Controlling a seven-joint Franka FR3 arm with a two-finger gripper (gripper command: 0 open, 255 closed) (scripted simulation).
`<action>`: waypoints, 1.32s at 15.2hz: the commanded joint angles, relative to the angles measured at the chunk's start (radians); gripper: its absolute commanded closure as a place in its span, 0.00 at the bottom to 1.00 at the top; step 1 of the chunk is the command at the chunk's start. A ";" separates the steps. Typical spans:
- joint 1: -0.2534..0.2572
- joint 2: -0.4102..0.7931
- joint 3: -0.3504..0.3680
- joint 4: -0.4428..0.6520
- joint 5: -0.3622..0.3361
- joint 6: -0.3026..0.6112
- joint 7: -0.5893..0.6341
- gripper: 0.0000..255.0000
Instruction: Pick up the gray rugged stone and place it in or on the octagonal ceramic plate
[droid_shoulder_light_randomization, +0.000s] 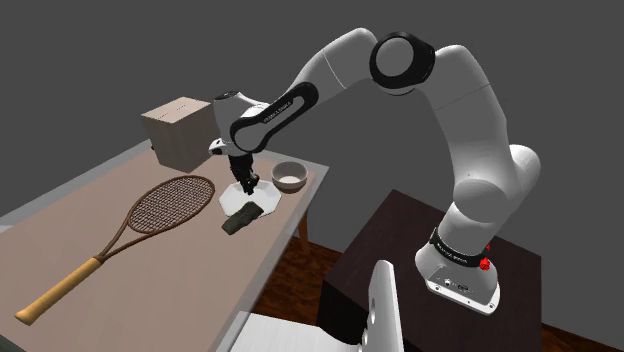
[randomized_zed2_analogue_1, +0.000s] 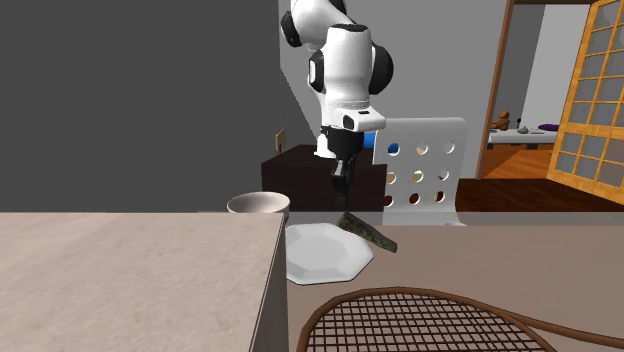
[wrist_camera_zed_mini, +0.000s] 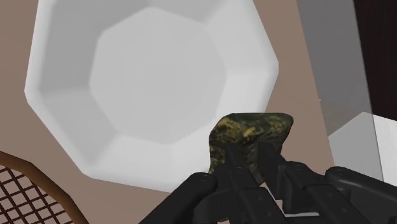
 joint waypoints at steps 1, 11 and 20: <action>0.000 0.000 0.000 0.000 0.000 0.000 0.000 1.00; 0.156 -0.006 -0.081 -0.008 -0.104 0.022 0.226 0.00; 0.529 0.187 -0.266 0.235 -0.298 -0.123 0.650 0.00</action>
